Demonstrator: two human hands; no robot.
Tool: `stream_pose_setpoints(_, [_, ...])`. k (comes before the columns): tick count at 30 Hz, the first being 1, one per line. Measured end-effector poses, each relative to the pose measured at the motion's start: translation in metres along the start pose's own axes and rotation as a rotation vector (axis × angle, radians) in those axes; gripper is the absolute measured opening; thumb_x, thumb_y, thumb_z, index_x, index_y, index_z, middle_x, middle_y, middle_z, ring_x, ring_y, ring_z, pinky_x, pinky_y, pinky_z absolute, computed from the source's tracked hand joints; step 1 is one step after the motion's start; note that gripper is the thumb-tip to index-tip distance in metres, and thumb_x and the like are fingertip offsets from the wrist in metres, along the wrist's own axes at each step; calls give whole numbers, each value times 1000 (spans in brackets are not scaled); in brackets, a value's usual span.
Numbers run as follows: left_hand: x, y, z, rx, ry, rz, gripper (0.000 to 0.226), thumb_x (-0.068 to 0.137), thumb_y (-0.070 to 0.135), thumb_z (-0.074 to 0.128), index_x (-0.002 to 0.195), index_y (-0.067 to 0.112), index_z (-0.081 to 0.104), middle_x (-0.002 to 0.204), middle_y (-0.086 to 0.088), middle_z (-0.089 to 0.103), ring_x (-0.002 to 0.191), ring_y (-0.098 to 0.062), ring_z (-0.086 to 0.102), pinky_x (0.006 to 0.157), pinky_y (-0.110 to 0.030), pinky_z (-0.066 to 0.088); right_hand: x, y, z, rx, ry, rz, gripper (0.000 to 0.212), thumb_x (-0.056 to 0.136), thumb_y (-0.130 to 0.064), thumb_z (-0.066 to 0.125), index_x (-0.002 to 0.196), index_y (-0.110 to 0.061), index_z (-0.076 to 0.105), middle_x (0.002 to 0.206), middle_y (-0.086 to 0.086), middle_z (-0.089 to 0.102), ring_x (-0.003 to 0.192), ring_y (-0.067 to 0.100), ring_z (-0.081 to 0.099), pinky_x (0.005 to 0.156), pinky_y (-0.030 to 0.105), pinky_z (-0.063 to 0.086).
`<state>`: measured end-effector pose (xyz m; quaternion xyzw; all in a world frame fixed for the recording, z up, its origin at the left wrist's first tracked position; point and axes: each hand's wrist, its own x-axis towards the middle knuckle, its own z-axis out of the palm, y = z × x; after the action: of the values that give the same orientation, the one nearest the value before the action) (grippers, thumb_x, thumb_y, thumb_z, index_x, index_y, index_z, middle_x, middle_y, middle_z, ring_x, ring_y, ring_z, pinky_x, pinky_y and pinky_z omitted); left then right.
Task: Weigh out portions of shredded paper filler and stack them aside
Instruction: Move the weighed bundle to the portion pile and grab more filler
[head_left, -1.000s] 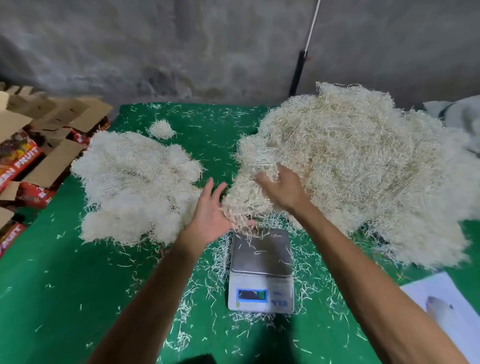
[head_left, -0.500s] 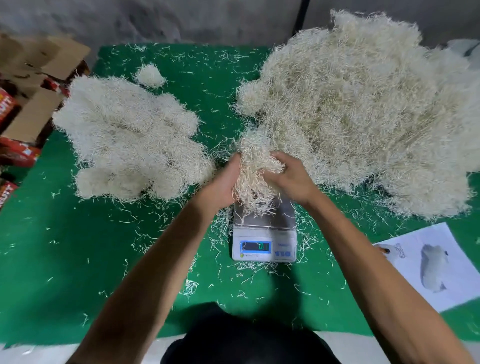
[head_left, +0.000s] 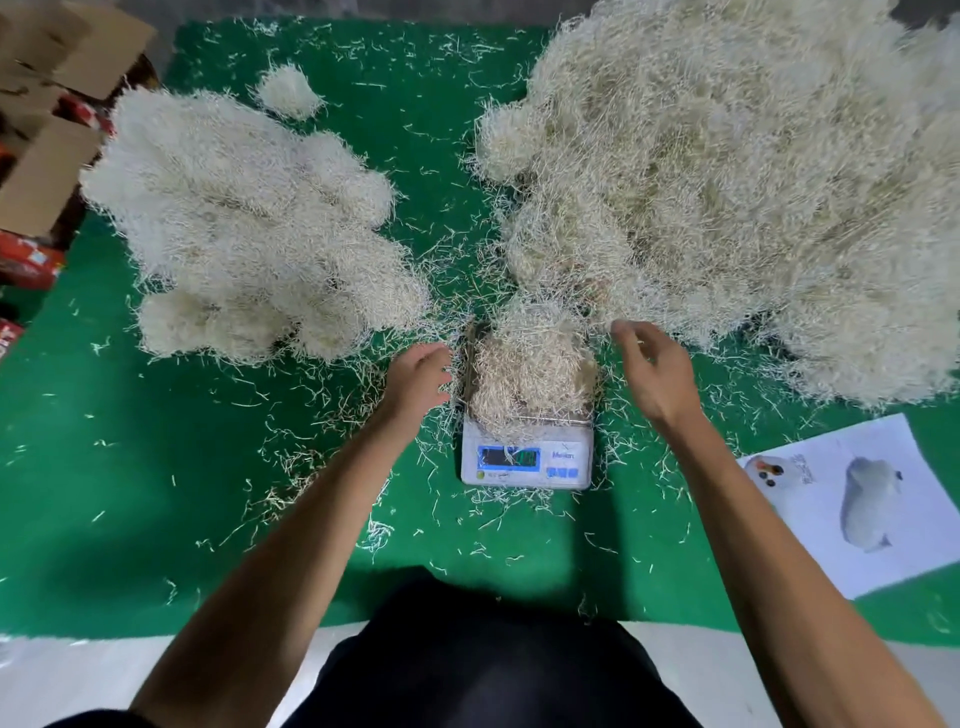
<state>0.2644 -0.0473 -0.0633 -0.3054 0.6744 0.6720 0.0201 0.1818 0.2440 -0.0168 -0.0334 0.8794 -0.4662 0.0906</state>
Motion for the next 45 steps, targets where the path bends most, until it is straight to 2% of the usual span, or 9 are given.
stream_pose_setpoints(5, [-15,-4,3,147,9,82,21,100,37,61,102,16,66,94,-9,72,80,-18,74,61,-29,60,-4,12,7,58,37,24,57,103,-61,44,135,-17,61,128,2,67,114,17,63,99,36,51])
stream_pose_setpoints(8, [-23,-5,12,373,-82,42,62,93,65,55,84,5,65,66,-5,72,54,-11,69,54,-21,57,-7,14,14,84,27,23,63,104,-64,41,134,-12,61,127,4,68,113,17,64,93,28,53])
stream_pose_setpoints(13, [-31,4,27,51,-568,-457,103,96,78,15,122,-10,62,117,-27,70,109,-35,70,90,-39,60,-6,10,23,73,25,13,56,109,-54,34,129,-8,61,117,7,69,108,24,67,86,31,54])
stream_pose_setpoints(19, [-25,-1,22,8,0,3,60,109,50,30,125,1,60,107,-18,71,87,-31,73,72,-37,61,-6,6,20,126,41,44,54,110,-50,33,134,-10,60,129,7,68,117,22,65,101,45,55])
stream_pose_setpoints(27, [-21,-16,7,2,146,95,33,107,35,47,99,8,64,62,2,51,47,-9,45,41,-24,38,-1,11,30,123,42,37,48,111,-47,34,122,-12,65,114,4,70,106,21,67,91,39,56])
stream_pose_setpoints(33, [-20,-12,12,31,225,46,26,105,33,48,94,10,57,79,-7,51,72,-19,50,65,-35,49,8,14,34,101,81,40,45,108,-48,43,129,-13,61,113,-7,66,103,9,65,92,34,56])
stream_pose_setpoints(38, [-11,1,31,27,101,-133,55,102,44,54,146,14,41,123,-9,56,101,-18,60,96,-51,55,17,1,51,0,119,4,72,98,-69,49,149,-18,45,147,6,53,125,20,58,106,52,51])
stream_pose_setpoints(42, [-6,6,51,414,8,66,83,88,38,75,154,43,25,163,0,23,145,-26,30,115,-58,34,17,-20,86,-374,-79,-195,98,86,-90,41,160,-29,24,164,8,31,133,29,53,109,57,45])
stream_pose_setpoints(45, [-1,12,65,646,-65,184,102,84,14,77,158,42,14,162,4,11,148,-22,15,119,-59,29,21,-26,111,-490,-177,-184,79,97,-65,52,155,-15,31,144,18,52,116,29,62,103,51,51])
